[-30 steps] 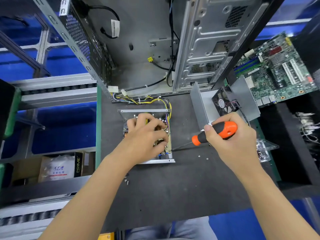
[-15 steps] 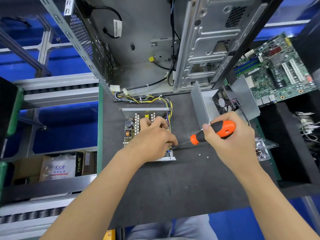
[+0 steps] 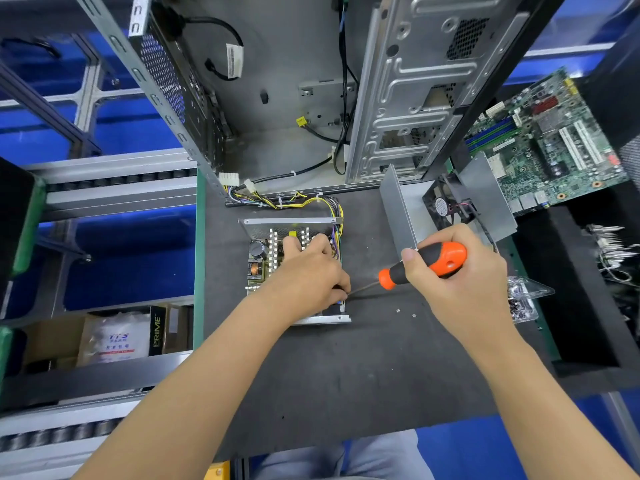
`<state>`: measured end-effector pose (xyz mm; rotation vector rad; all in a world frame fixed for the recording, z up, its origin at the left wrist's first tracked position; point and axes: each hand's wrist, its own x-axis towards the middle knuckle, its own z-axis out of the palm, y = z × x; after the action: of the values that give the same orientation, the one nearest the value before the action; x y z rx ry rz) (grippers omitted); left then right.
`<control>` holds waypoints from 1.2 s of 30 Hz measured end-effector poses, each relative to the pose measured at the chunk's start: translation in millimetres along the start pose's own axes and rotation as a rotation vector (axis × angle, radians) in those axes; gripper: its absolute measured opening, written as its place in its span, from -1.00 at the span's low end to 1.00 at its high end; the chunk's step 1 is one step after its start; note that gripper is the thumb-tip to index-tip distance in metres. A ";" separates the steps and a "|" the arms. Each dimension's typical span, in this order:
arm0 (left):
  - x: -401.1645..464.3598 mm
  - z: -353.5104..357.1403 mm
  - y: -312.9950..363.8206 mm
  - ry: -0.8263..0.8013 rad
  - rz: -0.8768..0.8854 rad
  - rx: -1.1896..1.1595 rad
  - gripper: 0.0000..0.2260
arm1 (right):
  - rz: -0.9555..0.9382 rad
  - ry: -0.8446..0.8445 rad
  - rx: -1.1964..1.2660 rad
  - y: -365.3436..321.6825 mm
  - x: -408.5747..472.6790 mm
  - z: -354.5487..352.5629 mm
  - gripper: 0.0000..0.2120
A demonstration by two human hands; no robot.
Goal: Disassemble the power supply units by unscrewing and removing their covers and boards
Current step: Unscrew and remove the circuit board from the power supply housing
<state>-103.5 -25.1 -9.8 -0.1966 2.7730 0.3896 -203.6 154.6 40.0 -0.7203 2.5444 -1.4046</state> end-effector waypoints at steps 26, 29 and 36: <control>0.3 -2.3 -0.1 -0.069 0.034 0.055 -0.79 | -0.141 -0.075 -0.127 -20.7 -1.6 -5.6 -0.56; 0.4 0.5 -1.5 -0.054 0.038 0.014 -0.81 | -0.238 -0.184 -0.433 -37.2 -3.0 -8.9 -0.38; -23.5 -15.5 -7.7 0.235 0.031 -0.575 -0.59 | -0.347 -0.633 -0.511 -73.7 11.1 -13.0 -0.71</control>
<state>-84.8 -34.9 10.5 -0.3528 2.8124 1.2395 -193.0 126.2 109.3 -1.4645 2.3037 -0.4280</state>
